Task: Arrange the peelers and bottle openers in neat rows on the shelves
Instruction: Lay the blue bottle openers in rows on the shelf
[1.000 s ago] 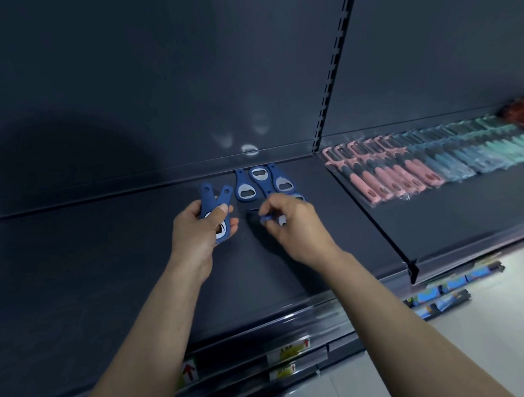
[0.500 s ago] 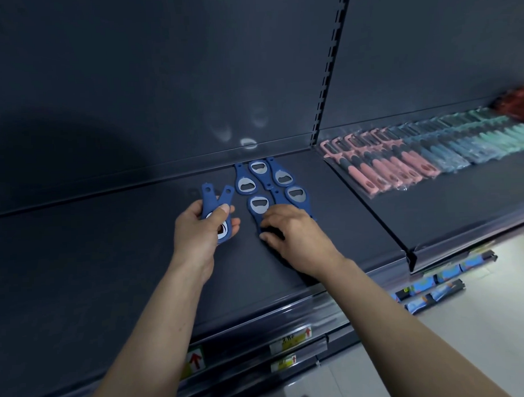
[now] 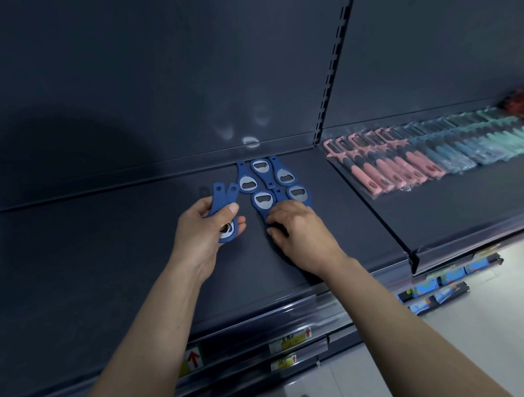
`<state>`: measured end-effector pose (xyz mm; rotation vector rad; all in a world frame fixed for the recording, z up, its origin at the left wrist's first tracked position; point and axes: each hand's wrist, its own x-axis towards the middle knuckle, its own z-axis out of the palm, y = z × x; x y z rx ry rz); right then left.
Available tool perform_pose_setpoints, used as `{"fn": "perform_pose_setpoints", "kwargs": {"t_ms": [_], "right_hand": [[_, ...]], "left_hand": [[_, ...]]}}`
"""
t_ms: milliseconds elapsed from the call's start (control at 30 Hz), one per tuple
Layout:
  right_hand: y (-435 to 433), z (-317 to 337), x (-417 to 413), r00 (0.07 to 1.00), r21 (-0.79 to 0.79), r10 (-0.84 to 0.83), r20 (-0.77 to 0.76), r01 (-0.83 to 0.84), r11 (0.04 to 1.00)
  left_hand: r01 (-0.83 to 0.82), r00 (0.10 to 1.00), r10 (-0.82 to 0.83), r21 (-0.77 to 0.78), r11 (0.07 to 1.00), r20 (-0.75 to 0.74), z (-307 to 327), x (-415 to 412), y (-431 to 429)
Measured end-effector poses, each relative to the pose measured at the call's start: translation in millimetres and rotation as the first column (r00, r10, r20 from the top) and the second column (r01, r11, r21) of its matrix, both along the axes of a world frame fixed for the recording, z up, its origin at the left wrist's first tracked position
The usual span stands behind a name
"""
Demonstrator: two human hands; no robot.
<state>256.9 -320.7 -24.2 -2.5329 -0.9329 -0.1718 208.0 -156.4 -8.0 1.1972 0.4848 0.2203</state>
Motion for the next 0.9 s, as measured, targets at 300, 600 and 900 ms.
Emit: {"fn": "perform_pose_setpoints", "kwargs": {"t_ms": [300,600,900], "right_hand": [[16,20,2,0.957,0.366,-0.037,-0.288,0.145,0.919],[45,33,12,0.857,0.496,0.052,-0.512,0.246,0.833],[61,36,13,0.766,0.399,0.088,-0.636,0.229,0.888]], "left_hand": [[0.179,0.983,-0.177,-0.032,0.983,0.038,5,5,-1],[0.177,0.984,-0.172,0.153,0.972,-0.045,8,-3,16],[-0.073,0.995,0.087,0.221,0.973,-0.054,4,3,45]]}}
